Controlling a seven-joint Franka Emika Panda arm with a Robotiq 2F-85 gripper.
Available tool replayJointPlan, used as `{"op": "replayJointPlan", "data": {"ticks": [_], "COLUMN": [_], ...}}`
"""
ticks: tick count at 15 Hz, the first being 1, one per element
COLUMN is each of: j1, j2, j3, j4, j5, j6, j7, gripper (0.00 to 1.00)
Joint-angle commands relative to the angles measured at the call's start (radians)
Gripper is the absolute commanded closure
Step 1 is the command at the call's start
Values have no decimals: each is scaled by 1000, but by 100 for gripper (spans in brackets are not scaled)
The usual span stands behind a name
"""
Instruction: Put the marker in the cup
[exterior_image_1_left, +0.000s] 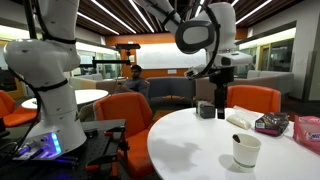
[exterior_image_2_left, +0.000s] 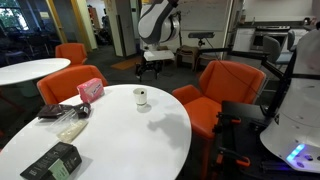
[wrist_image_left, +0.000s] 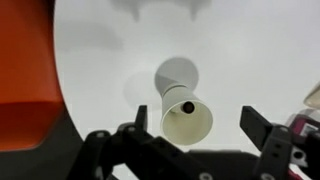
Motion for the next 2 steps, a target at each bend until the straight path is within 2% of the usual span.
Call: {"op": "replayJointPlan", "data": {"ticks": [1,2], "j1": [28,30], "j2": [-87,-100], "j3": [-28,-34], "j4": [-104,-119], "j5": [-130,-175], "j6": [109,139], "j7": [57,70], "gripper": [0,0]}}
